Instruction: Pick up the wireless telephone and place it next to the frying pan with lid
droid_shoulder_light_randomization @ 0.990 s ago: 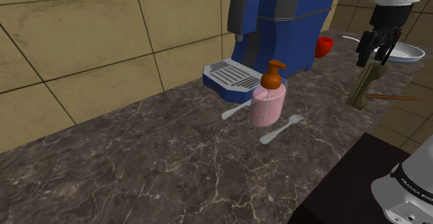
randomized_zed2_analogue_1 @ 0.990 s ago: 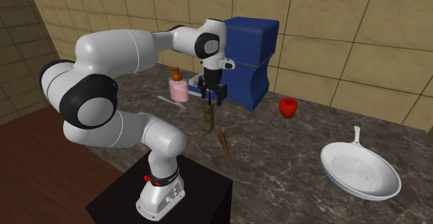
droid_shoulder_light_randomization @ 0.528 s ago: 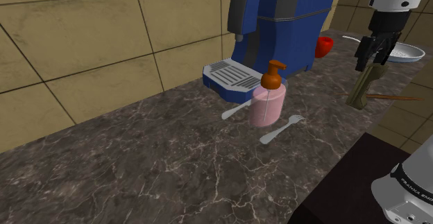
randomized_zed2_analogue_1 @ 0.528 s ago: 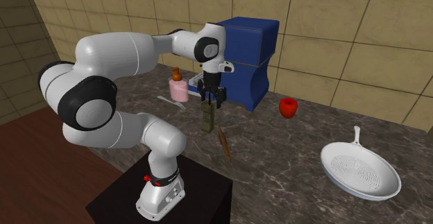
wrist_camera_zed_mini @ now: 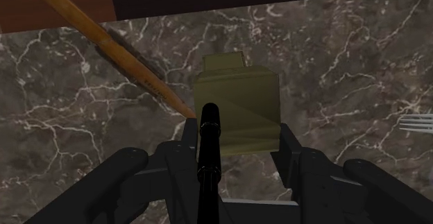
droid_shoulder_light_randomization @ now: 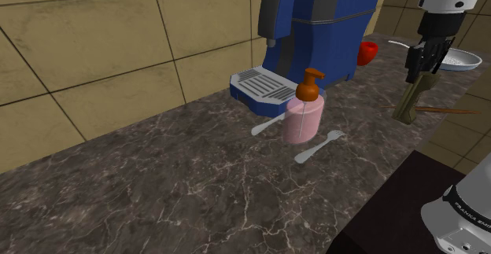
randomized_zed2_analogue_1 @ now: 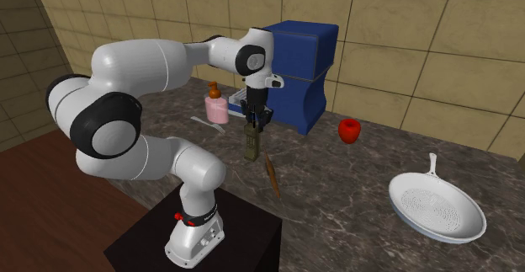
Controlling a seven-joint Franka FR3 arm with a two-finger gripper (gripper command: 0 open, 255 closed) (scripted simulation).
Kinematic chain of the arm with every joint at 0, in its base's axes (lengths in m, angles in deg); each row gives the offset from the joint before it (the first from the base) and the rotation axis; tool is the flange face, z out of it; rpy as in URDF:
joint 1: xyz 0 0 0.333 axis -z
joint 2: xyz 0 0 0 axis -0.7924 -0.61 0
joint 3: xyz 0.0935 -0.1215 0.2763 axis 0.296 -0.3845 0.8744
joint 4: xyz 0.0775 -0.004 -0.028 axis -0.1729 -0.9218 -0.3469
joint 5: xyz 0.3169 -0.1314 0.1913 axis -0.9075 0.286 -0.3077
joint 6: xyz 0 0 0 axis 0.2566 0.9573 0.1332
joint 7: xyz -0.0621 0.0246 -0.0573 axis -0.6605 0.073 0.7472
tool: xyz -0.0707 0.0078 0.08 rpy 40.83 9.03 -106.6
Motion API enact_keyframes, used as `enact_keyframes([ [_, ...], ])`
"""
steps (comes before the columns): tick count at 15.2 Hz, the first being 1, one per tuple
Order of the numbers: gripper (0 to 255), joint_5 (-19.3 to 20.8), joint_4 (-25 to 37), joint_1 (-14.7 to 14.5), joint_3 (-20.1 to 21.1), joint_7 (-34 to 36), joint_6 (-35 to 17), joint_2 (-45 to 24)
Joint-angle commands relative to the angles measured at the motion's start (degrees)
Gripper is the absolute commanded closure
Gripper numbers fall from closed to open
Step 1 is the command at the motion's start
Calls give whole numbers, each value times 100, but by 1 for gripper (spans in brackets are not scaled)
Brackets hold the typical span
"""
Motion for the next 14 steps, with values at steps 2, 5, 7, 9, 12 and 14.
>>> enact_keyframes([
  [2, 255, 1, -1, 0, 0, 0, 1, -1],
  [5, 255, -7, 77, -3, 8, 0, 73, -6],
  [7, 255, -21, 240, -10, 22, -1, 219, -23],
  [9, 255, -35, 406, -17, 36, -3, 362, -45],
  [12, 255, -55, 660, -27, 55, -5, 575, -87],
  [14, 255, -67, 834, -34, 67, -7, 715, -121],
])
